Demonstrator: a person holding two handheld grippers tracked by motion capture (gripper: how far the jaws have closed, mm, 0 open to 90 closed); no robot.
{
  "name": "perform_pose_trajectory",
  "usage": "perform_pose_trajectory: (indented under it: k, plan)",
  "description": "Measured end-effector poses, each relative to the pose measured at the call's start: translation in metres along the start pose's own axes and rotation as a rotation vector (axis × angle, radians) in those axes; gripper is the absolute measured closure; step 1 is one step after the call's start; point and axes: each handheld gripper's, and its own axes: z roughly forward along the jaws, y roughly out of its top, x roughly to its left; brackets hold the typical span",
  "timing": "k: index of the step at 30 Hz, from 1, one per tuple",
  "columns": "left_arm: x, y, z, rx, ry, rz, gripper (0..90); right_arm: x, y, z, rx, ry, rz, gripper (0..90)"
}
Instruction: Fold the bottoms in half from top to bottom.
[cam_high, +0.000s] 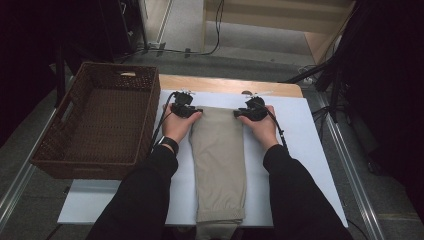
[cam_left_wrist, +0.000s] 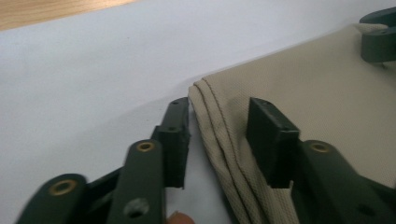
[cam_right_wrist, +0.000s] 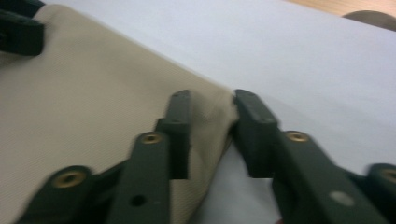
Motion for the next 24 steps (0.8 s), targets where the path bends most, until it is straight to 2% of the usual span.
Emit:
perform_pose_trajectory:
  k: [1, 3, 4, 5, 6, 8, 10, 15, 20, 24]
  plan:
    - [0.0, 0.0, 0.0, 0.002, -0.004, -0.003, 69.6, 0.001, 0.0, 0.001, 0.001, 0.012, -0.003, 76.7]
    - [0.001, 0.001, 0.001, 0.004, -0.006, -0.012, 78.4, 0.002, 0.001, 0.001, 0.008, 0.018, 0.004, 80.9]
    - [0.001, 0.002, 0.001, 0.013, 0.011, 0.0, 84.7, 0.003, 0.002, 0.001, 0.01, 0.014, -0.001, 82.1]
    - [0.0, 0.003, 0.001, 0.016, 0.028, 0.018, 87.0, 0.004, 0.003, 0.0, 0.016, 0.011, -0.003, 83.0]
    - [-0.001, 0.006, 0.002, 0.023, 0.031, 0.023, 88.0, 0.005, 0.004, 0.0, 0.023, 0.011, -0.01, 83.6]
    - [-0.002, 0.013, 0.0, 0.025, 0.058, 0.062, 88.6, 0.006, 0.009, -0.002, 0.027, 0.028, -0.036, 84.2]
    - [-0.001, 0.021, -0.004, -0.001, 0.061, 0.053, 88.8, 0.008, 0.016, -0.006, 0.018, 0.01, -0.062, 84.5]
    - [0.002, 0.042, -0.014, -0.055, 0.068, 0.043, 88.9, 0.007, 0.038, -0.017, -0.017, -0.014, -0.078, 85.0]
    - [0.005, 0.063, -0.026, -0.108, 0.074, 0.059, 89.1, 0.001, 0.058, -0.027, -0.058, -0.046, -0.072, 85.2]
    - [0.007, 0.074, -0.029, -0.127, 0.055, 0.03, 88.1, -0.003, 0.069, -0.032, -0.084, -0.063, -0.061, 83.9]
